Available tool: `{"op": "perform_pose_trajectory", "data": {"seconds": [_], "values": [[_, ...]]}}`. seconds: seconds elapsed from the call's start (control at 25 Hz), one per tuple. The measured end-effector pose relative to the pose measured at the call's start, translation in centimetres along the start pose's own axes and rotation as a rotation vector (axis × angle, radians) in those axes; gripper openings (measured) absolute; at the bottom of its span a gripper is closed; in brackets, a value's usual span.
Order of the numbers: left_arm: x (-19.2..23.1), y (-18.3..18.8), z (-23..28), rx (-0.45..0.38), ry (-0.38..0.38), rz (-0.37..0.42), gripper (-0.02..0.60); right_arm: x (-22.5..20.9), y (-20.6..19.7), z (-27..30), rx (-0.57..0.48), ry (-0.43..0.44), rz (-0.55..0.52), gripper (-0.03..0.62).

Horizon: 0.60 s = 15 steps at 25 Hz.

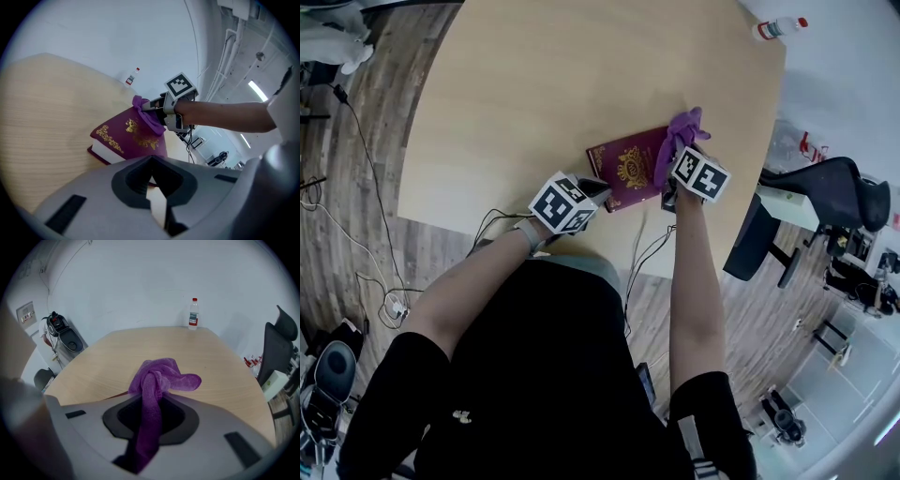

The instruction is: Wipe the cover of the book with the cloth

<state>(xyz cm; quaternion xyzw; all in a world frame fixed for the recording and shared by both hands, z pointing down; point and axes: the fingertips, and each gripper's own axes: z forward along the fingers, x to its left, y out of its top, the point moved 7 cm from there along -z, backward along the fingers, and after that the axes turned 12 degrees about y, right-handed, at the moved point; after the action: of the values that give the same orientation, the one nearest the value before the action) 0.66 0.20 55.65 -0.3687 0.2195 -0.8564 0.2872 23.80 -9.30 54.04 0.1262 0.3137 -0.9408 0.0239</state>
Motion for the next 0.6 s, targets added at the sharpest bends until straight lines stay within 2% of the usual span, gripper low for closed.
{"op": "perform_pose_trajectory", "data": {"seconds": [0.24, 0.6], "values": [[-0.25, -0.2, 0.22, -0.013, 0.008, 0.06, 0.02, 0.24, 0.09, 0.14, -0.004, -0.007, -0.019, 0.09], [-0.23, -0.22, 0.28, -0.017, -0.005, 0.077, 0.018, 0.94, 0.85, 0.93, 0.005, 0.024, -0.033, 0.091]]}}
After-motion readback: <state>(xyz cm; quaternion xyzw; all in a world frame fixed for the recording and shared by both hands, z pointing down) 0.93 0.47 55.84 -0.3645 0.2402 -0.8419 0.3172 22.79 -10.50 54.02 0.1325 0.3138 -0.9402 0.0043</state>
